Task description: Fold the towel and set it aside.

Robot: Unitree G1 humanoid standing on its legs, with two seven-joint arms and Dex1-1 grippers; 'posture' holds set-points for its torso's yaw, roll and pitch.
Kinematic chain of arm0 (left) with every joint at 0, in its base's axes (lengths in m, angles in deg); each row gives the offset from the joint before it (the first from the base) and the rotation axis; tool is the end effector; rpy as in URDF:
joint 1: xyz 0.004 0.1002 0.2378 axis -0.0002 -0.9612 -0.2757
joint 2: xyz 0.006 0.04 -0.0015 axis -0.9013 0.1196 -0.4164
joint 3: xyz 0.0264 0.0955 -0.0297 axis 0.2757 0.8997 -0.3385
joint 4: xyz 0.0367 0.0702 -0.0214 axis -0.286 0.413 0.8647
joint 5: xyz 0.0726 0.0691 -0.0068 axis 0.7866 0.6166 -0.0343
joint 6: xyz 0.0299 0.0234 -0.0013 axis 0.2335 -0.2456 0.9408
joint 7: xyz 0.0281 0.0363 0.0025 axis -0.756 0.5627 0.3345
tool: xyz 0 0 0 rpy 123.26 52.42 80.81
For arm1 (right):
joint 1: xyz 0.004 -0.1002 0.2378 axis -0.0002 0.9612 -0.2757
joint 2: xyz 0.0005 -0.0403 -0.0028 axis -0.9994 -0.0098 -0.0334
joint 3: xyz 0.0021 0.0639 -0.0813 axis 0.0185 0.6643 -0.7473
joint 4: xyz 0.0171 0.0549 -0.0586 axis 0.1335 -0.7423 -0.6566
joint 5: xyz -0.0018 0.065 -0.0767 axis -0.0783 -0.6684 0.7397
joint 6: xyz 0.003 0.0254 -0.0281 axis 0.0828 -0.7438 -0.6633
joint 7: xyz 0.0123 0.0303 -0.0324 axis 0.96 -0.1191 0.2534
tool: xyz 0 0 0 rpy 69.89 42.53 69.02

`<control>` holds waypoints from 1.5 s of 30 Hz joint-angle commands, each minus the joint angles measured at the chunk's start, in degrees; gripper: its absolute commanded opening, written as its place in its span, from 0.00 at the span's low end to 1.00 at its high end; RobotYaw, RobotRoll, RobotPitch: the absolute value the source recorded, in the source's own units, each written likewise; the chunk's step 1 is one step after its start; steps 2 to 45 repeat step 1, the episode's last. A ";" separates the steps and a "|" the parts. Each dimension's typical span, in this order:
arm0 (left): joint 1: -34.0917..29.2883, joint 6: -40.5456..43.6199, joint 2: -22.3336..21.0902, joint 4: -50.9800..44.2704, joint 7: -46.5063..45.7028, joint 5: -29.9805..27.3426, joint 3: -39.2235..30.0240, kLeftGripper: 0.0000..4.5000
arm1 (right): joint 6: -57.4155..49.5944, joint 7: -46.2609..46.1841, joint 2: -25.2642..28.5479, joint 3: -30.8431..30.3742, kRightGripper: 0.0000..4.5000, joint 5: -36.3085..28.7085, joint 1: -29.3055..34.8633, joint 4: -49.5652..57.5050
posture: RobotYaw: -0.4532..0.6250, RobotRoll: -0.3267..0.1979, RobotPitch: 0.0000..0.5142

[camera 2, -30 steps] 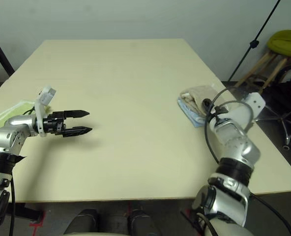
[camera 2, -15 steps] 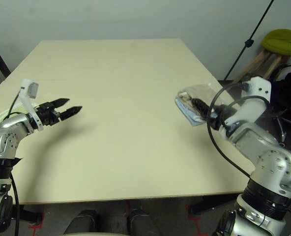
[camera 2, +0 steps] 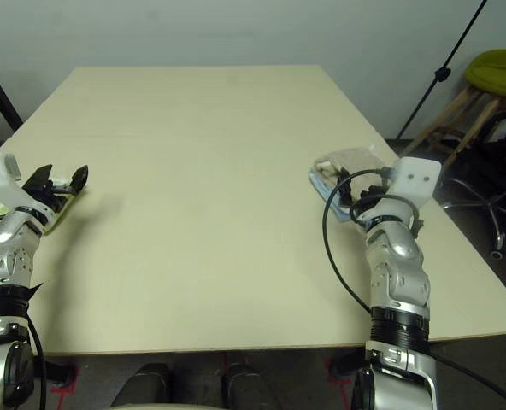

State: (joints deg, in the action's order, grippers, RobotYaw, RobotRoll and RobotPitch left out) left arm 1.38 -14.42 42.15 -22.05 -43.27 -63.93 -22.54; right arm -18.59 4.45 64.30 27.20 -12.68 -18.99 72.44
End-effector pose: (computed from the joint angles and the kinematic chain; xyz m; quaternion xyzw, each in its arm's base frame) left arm 0.2764 0.2878 0.1035 0.0034 -0.0338 0.0290 0.9990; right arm 0.2579 -0.2819 0.1157 0.0052 -0.0554 -0.1070 0.9927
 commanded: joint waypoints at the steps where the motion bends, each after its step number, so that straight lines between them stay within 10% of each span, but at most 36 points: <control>1: -1.42 -1.62 -0.69 2.17 -1.65 0.78 -0.97 1.00 | -0.32 -0.19 -1.33 -0.56 0.99 -0.23 0.01 1.44 | 0.44 0.62 0.18; 45: -1.42 -1.62 -0.69 2.17 -1.65 0.78 -0.97 1.00 | -0.32 -0.19 -1.33 -0.56 0.99 -0.23 0.01 1.44 | 0.44 0.62 0.18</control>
